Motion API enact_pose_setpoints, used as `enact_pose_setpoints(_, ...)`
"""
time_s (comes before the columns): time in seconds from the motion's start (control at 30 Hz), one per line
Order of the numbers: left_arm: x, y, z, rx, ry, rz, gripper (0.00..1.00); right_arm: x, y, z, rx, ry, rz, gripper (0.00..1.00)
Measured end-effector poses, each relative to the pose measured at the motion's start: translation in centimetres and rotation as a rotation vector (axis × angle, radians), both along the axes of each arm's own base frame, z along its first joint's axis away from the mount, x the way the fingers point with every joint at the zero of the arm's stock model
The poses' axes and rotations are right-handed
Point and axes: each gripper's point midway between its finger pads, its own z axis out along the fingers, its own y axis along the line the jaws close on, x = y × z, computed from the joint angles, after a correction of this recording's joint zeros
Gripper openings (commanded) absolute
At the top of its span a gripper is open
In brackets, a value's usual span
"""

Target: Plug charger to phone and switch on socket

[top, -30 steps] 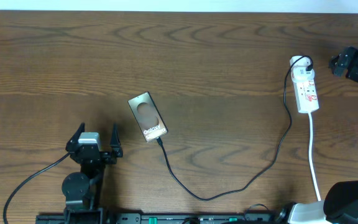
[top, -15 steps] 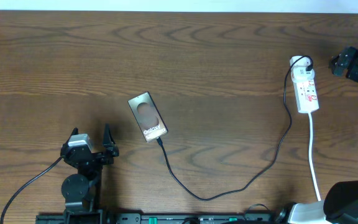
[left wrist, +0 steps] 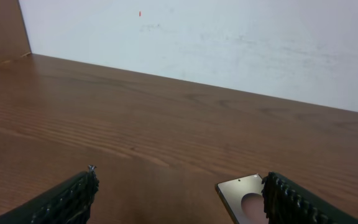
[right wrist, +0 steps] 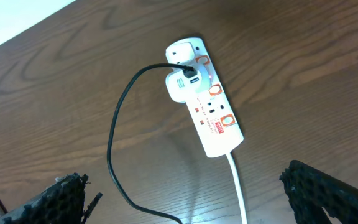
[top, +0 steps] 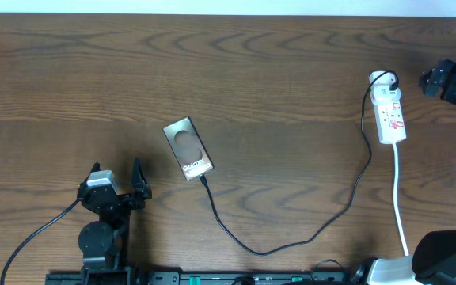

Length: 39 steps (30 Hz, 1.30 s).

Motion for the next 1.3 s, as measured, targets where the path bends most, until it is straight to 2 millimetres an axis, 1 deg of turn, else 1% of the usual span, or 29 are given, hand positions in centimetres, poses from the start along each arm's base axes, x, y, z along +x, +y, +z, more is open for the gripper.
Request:
enact_pose_setpoints(0.7, 0.0, 0.0, 0.0, 0.000, 0.000, -0.001, 0.87, 0.0, 0.0, 0.0, 0.000, 0.000, 0.000, 0.99)
enact_pose_setpoints(0.77, 0.0, -0.4, 0.0, 0.000, 0.000, -0.017, 0.86, 0.0, 0.0, 0.0, 0.000, 0.000, 0.000, 0.99)
enact_pose_setpoints(0.87, 0.1, -1.7, 0.0, 0.000, 0.000, -0.069, 0.86, 0.0, 0.0, 0.0, 0.000, 0.000, 0.000, 0.99)
enact_pose_setpoints(0.97, 0.0, -2.6, 0.0, 0.000, 0.000, -0.105, 0.86, 0.0, 0.0, 0.0, 0.000, 0.000, 0.000, 0.99)
enact_pose_setpoints(1.3, 0.0, -2.7, 0.0, 0.000, 0.000, -0.111, 0.87, 0.0, 0.0, 0.0, 0.000, 0.000, 0.000, 0.99)
